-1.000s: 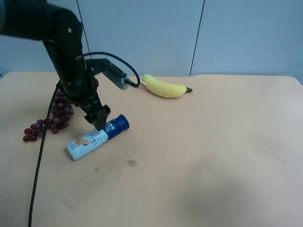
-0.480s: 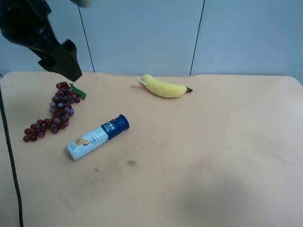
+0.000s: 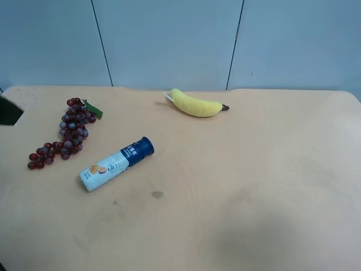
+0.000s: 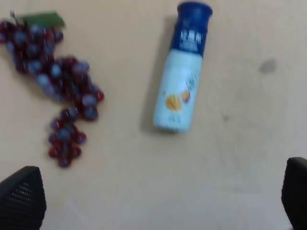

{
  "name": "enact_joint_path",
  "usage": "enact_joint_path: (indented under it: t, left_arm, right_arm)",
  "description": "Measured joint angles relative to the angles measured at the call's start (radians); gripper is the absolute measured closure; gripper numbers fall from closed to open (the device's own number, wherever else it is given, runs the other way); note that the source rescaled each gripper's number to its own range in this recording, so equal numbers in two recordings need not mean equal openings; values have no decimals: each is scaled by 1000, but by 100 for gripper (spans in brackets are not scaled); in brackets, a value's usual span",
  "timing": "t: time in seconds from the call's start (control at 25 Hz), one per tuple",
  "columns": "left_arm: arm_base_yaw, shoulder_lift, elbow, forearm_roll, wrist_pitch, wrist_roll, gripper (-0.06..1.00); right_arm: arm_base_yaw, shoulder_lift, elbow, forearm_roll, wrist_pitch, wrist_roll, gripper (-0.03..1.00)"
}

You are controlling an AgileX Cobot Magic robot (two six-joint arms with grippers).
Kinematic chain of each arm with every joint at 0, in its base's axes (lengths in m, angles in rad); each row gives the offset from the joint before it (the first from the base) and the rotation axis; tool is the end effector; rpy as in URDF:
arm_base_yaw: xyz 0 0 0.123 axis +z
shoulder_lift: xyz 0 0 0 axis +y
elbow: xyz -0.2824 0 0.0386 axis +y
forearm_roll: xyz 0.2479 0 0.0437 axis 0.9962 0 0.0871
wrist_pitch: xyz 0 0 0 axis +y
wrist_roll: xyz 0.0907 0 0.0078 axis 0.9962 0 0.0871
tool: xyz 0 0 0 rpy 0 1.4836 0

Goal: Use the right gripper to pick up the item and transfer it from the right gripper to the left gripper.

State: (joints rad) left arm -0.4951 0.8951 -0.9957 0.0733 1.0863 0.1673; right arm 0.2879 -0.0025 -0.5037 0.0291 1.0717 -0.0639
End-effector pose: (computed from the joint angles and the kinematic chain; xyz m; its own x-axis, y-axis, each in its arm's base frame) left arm 0.1368 -0.0672 0.3648 -0.5862 0.5435 -0.6009 0.5673 0.8048 0.1744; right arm -0.0065 0.0005 0.2773 -0.4254 -0.1780 -0.8873 -0.3272 0.9444 -0.0326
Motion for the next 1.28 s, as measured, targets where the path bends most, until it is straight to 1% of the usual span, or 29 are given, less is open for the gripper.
enact_joint_path:
  t: [0.16,0.28,0.48,0.56,0.72,1.0,1.08,1.28]
  left_arm:
    - [0,-208,172,-1,2,-55,-5]
    - [0,-377,271,-2,13,-103,-5]
    - [0,-641,367,-2,10,-167,-5]
    - [0,-726,391,-2,9,-167,-5]
    - [0,-868,423,-2,1,-210,-5]
    - [0,-897,474,-7,0,-230,-6]
    - [0,-898,487,-11,-14,-230,-6]
    - [0,-901,489,-14,-26,-230,-6]
  right_arm:
    - [0,0,0,0,0,0,-3]
    - [0,0,0,0,0,0,-3]
    - [0,0,0,0,0,0,-3]
    - [0,0,0,0,0,0,-3]
    - [0,0,0,0,0,0,-3]
    - [0,0,0,0,0,0,-3]
    - [0,0,0,0,0,0,-3]
    - [0,0,0,0,0,0,-3]
